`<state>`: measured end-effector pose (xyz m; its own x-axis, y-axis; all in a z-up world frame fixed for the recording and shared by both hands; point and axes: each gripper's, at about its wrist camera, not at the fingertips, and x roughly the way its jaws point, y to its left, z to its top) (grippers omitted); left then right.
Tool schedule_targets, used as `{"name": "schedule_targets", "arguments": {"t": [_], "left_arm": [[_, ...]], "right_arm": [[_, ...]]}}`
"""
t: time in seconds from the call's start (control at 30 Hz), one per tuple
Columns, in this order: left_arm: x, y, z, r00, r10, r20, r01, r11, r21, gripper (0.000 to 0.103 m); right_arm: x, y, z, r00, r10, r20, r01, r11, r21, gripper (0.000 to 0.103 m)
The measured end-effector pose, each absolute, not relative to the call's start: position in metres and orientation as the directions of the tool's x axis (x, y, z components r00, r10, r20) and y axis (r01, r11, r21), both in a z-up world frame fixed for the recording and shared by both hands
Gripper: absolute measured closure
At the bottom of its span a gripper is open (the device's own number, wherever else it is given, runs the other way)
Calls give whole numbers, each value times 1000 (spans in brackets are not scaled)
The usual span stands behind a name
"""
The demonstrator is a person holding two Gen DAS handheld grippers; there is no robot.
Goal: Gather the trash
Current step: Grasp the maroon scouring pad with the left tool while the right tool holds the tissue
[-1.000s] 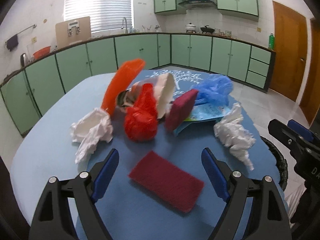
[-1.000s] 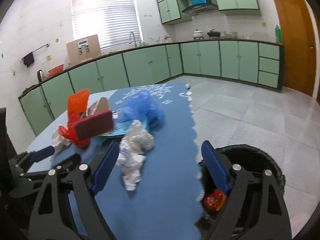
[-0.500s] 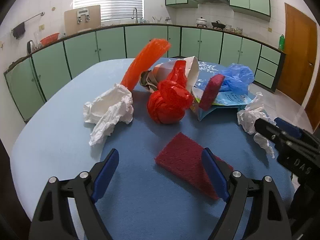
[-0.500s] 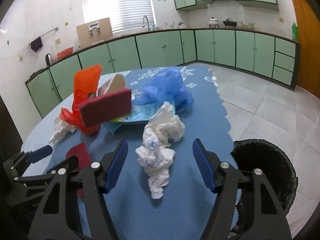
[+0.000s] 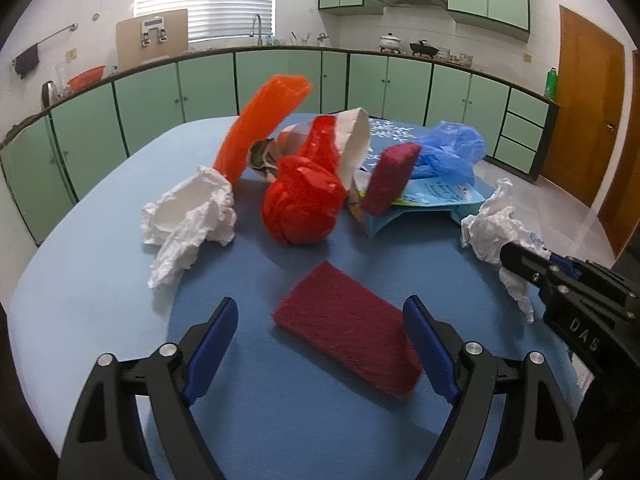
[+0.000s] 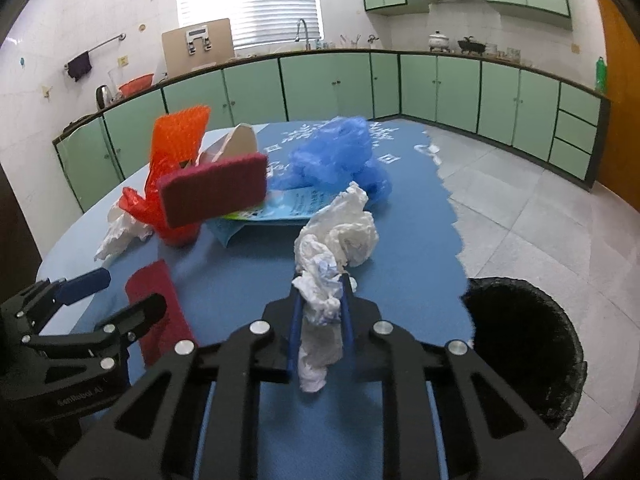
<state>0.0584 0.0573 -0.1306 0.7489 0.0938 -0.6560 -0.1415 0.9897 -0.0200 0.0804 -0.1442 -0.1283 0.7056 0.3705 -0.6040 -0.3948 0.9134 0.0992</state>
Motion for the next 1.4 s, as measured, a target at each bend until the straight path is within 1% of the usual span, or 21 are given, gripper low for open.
{"name": "schedule_targets", "arguments": {"t": [0.17,0.27,0.67,0.8,0.93,1.0,1.03,1.17,1.23,1.27,1.4], "left_arm": [[62,43,-135,737,62,-673,-113,993,-33,20],[65,34,-138,730,82,-679,-121,993,-11,17],[74,29,-145,643,116,-757,-181,984,-3,17],[76,26,-147,642,111,-759,-187,982,-14,17],[70,32,-148,657,113,-745,-201,979,-29,29],[69,38,-147,663,104,-741,-201,979,-43,31],[69,39,-146,664,106,-740,-203,978,-42,34],[66,51,-143,672,76,-736,-197,977,-78,35],[64,58,-143,674,80,-734,-210,974,-87,43],[65,59,-142,678,73,-732,-212,972,-100,44],[62,67,-141,685,61,-726,-210,971,-116,47]], "right_arm": [[78,-158,-126,718,356,-598,-371,923,105,87],[79,-162,-126,719,354,-598,-364,925,110,87],[75,-164,-125,720,372,-587,-372,919,126,87],[74,-167,-123,723,371,-583,-369,921,128,87],[74,-167,-122,724,370,-582,-368,921,128,87],[74,-167,-122,724,371,-582,-369,920,128,87],[74,-167,-122,724,371,-581,-369,920,127,87],[73,-166,-122,725,370,-581,-371,920,123,87],[72,-164,-122,724,371,-582,-373,920,122,87],[72,-163,-122,723,372,-582,-376,919,121,87],[70,-160,-120,722,376,-581,-384,916,116,87]]}}
